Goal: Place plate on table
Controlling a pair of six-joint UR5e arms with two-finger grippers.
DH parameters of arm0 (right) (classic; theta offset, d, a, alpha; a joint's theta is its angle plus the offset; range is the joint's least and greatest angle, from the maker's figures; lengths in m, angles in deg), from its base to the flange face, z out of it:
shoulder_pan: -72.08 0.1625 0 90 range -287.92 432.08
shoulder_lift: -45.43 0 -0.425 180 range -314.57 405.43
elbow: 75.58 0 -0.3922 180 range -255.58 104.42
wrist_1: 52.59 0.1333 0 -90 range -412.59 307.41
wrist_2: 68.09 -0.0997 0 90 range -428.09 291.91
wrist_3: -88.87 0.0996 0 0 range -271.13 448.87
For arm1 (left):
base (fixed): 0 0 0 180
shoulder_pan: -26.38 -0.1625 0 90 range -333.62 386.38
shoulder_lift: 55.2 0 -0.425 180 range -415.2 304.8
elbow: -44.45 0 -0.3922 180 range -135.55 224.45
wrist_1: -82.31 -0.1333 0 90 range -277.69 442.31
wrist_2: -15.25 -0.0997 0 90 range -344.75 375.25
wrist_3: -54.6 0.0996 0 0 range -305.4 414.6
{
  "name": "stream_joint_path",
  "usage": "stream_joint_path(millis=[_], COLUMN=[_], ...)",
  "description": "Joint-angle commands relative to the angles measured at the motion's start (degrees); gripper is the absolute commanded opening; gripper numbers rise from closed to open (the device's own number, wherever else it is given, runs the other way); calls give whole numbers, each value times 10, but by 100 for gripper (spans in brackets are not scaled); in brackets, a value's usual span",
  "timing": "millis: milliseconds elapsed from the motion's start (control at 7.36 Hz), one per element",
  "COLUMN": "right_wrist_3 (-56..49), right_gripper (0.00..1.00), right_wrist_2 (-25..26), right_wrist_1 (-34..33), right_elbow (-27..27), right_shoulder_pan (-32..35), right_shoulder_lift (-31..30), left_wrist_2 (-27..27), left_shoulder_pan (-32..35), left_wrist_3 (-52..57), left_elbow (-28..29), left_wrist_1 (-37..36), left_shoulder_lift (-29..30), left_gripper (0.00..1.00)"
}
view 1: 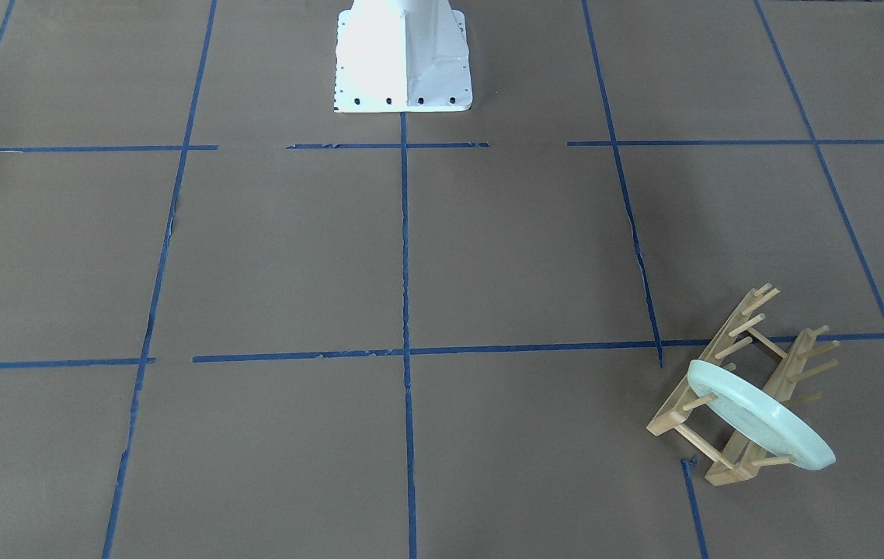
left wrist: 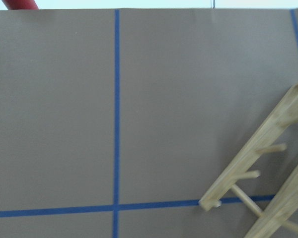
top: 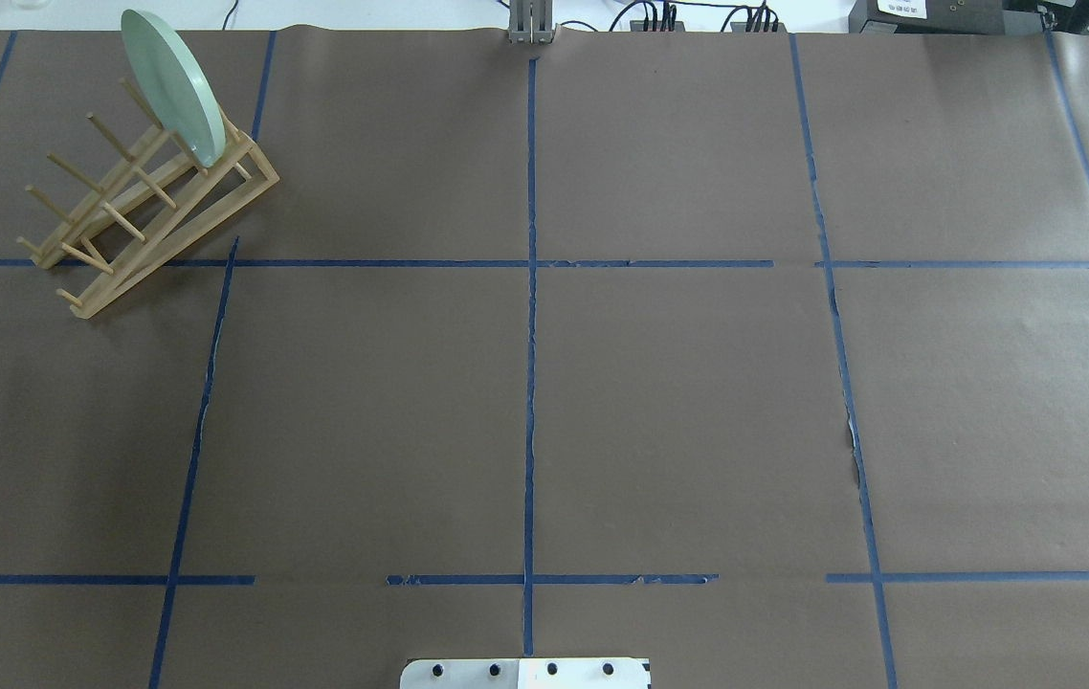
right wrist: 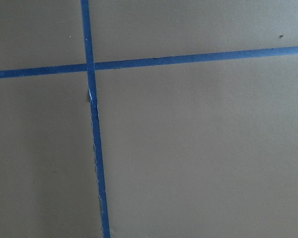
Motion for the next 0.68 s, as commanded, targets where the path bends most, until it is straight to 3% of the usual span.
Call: stream_joint_path(millis=[0, 136, 407, 543], right_wrist_3=[0, 0, 0, 0], right_gripper=[100, 100, 100, 100], right_wrist_2=[0, 0, 0, 0], right_wrist_1=[0, 0, 0, 0], right_elbow=[0, 0, 0, -1], right_shoulder_pan=[0, 0, 0, 0], right_shoulder_lift=[0, 0, 0, 0], left_wrist_2=[90, 96, 92, 76], left_shoulder_pan=[-20, -22, -38, -58], left_wrist_3=[-196, -283, -434, -482], left_elbow=[16, 32, 90, 118], left_wrist_1=[12, 62, 246, 305], left_shoulder_lift=[86, 110, 117, 117], left_gripper=[100, 100, 100, 100])
